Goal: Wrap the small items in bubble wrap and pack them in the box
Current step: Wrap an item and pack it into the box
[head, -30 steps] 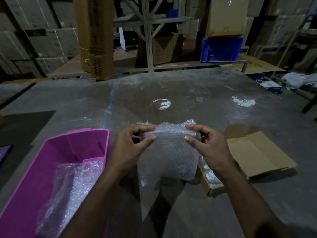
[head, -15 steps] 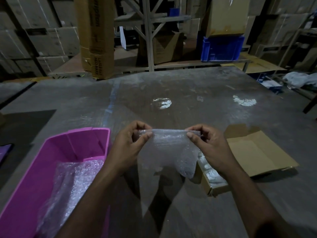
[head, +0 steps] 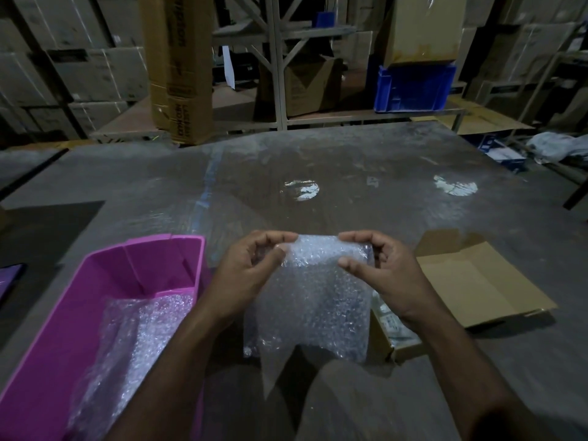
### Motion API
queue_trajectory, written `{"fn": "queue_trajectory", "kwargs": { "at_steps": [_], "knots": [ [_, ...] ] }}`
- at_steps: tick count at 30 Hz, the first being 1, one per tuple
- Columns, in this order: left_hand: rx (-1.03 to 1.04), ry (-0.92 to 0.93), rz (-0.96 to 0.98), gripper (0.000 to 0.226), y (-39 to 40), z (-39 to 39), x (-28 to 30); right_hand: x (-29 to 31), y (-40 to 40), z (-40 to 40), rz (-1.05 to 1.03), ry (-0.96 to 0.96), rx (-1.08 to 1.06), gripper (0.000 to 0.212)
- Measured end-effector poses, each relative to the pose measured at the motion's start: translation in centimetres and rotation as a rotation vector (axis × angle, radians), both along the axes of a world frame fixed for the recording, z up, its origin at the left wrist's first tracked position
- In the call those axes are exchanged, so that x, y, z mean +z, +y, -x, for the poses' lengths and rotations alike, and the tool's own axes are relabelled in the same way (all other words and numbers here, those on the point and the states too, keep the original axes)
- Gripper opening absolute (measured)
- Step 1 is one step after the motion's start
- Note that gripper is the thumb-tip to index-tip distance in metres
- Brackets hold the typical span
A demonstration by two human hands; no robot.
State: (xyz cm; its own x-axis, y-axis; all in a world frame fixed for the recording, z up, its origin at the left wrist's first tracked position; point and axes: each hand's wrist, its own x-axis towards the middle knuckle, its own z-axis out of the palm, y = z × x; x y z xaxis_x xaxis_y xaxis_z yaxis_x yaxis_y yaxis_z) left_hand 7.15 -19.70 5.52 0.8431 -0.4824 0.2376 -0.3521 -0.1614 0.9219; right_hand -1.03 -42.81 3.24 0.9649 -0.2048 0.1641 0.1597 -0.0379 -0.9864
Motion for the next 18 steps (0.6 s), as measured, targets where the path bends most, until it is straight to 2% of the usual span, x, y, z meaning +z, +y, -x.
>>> {"fn": "queue_trajectory", "kwargs": {
  "at_steps": [3, 9, 15, 18],
  "knots": [
    [0.048, -0.047, -0.019, 0.029, -0.24, 0.01, -0.13, 0.01, 0.02, -0.01, 0.035, 0.01, -0.049, 0.027],
    [0.11, -0.037, 0.012, 0.026, -0.45, -0.21, -0.62, 0.08, 0.33, 0.25, 0.189, 0.06, -0.107, 0.019],
    [0.182, -0.158, -0.104, 0.016, -0.39, -0.54, -0.72, -0.12, 0.24, -0.09, 0.478, 0.0, -0.187, 0.006],
    [0.17, -0.156, -0.125, 0.014, -0.24, -0.56, -0.63, -0.46, -0.07, -0.41, 0.447, -0.023, -0.159, 0.005]
  ]
}}
